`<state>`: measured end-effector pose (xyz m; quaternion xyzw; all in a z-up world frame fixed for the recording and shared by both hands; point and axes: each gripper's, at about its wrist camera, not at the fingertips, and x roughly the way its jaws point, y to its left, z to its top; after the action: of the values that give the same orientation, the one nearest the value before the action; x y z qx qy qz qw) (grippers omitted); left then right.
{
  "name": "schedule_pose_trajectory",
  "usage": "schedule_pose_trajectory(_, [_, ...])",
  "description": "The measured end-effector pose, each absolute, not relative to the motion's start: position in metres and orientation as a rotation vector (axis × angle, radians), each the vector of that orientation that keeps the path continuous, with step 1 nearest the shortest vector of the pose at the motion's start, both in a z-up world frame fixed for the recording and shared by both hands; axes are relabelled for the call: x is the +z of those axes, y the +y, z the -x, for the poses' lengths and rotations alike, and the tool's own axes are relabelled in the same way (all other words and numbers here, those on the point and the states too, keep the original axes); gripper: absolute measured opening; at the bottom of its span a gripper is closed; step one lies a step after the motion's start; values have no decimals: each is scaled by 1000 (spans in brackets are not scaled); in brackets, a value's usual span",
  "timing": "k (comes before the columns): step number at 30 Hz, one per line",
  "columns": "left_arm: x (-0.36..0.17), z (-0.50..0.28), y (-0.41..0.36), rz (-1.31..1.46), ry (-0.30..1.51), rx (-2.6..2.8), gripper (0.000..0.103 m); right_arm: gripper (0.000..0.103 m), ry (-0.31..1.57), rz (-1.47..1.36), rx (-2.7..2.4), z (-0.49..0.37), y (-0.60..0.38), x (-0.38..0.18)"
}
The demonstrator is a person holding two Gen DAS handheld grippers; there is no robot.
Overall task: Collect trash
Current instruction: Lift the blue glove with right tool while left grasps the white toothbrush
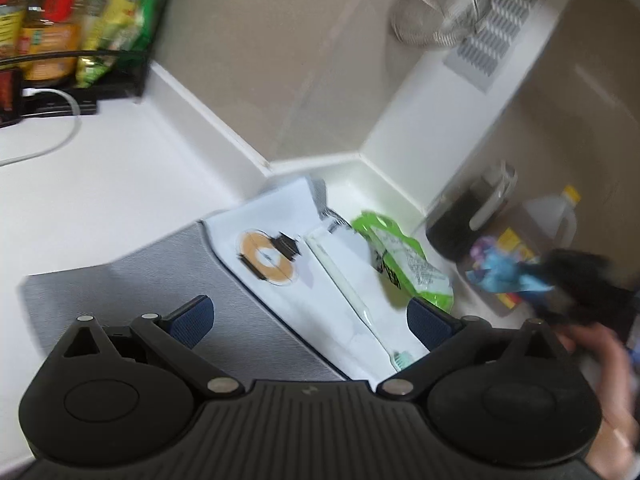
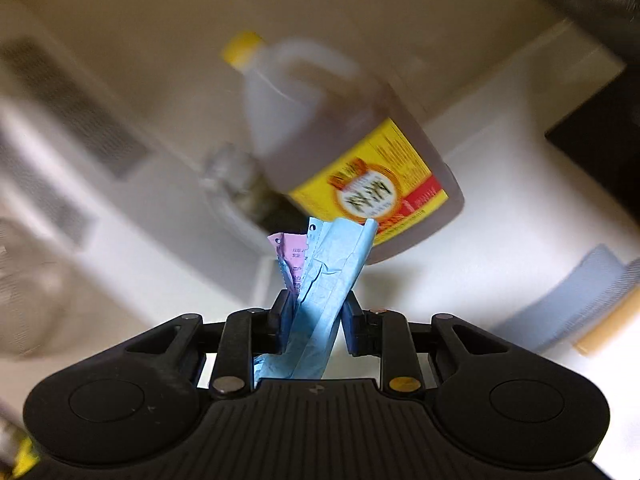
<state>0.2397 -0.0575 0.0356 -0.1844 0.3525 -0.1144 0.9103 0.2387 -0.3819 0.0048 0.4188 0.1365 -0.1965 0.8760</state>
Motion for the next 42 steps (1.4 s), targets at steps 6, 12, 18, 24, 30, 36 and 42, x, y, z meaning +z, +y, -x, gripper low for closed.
schedule_pose_trajectory(6, [1,-264,-106,369,851,-272,103,28,165,-757,-365,-148,-351,23])
schedule_pose_trajectory(12, [-15,-261,-157,275,877,-302,103,28,146,-710,-309,-101,-346,25])
schedule_pose_trajectory(18, [-25,-260,-184,-2,847,-212,103,28,143,-696,-290,-76,-348,26])
schedule_pose_trajectory(24, [-26,-245,-118,-85,868,-155,103,28,145,-730,-286,-56,-353,17])
schedule_pose_trajectory(30, [-2,-246,-66,-8,809,-141,103,29,149,-702,-278,-56,-353,9])
schedule_pose_trajectory(36, [6,-267,-120,188,779,-171,103,29,227,-738,-301,-71,-357,-9])
schedule_pose_trajectory(42, [-23,-311,-158,260,797,-56,103,29,266,-714,-302,-72,-359,-14])
